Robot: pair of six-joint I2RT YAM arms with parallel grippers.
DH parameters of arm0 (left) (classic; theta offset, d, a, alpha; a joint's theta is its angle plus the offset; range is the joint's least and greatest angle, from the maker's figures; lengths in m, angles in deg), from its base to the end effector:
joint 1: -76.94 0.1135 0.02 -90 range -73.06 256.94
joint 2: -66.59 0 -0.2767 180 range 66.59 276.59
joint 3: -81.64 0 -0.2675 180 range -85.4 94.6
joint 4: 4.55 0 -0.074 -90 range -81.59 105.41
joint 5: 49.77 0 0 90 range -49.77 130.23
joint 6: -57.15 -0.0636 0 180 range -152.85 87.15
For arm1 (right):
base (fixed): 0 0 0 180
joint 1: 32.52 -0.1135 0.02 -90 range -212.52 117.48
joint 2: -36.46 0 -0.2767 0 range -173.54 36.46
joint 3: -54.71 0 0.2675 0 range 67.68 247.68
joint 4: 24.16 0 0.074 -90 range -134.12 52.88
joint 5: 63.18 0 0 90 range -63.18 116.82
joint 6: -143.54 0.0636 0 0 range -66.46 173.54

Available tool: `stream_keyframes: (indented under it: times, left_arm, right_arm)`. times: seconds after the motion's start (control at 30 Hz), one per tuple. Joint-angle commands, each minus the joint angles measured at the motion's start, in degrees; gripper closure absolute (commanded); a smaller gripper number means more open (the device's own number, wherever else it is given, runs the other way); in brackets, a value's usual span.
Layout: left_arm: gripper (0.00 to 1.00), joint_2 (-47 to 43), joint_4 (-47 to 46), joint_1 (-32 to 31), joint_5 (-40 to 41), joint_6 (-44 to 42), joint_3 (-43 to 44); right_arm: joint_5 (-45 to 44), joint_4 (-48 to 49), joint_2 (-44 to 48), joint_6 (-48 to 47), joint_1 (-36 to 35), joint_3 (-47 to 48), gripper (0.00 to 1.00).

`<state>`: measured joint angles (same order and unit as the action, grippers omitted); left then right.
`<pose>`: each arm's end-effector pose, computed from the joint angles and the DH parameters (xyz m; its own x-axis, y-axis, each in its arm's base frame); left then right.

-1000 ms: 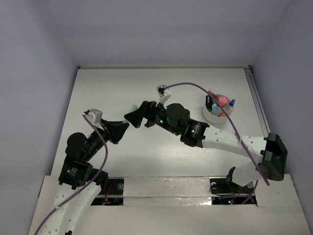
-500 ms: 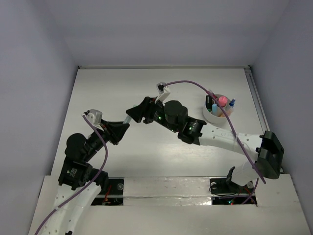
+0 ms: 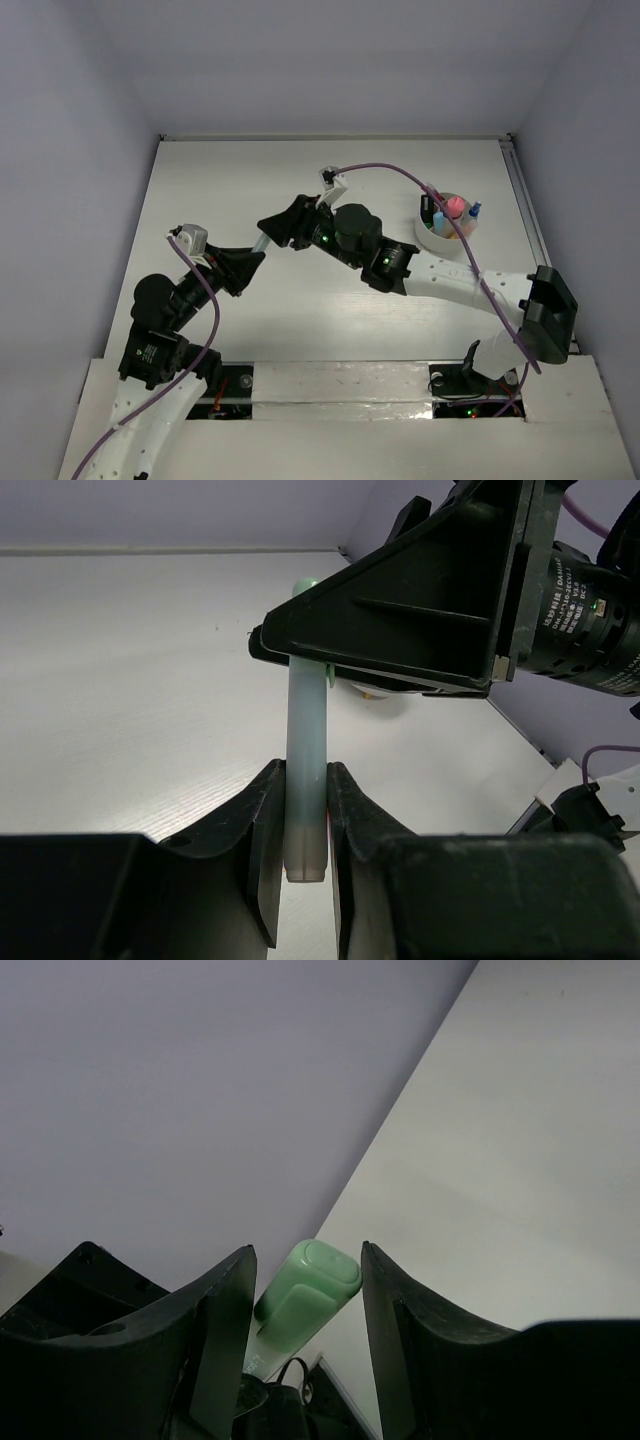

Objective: Sort the stationery into containers
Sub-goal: Close the pen cap on the pen.

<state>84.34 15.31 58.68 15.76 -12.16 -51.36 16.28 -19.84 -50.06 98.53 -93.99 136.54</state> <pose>0.1057 -0.0626 0.3501 -0.0929 -0.3080 -0.9468 0.6846 0.6707 -0.2854 0.2043 0.3514 0.3669 -0.5511 0.4416 -0.7081 -0.5469 0.4498 0.7061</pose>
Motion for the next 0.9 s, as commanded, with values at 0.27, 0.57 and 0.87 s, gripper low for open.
stream_keyframes:
  times: [0.27,0.57,0.87]
  left_arm:
    - [1.00,-0.8,-3.6,0.1,-1.4,0.1,0.4]
    - [1.00,-0.9,-3.6,0.1,-1.5,0.0,0.4]
    - [1.00,-1.1,-3.8,0.1,-1.7,-0.1,0.4]
  right_arm:
    - [-1.5,5.2,-0.3,0.9,0.5,1.8,0.30]
    - [-3.5,6.2,0.3,1.5,0.5,0.9,0.43]
    - [-5.5,7.1,0.4,2.3,0.5,0.0,0.54]
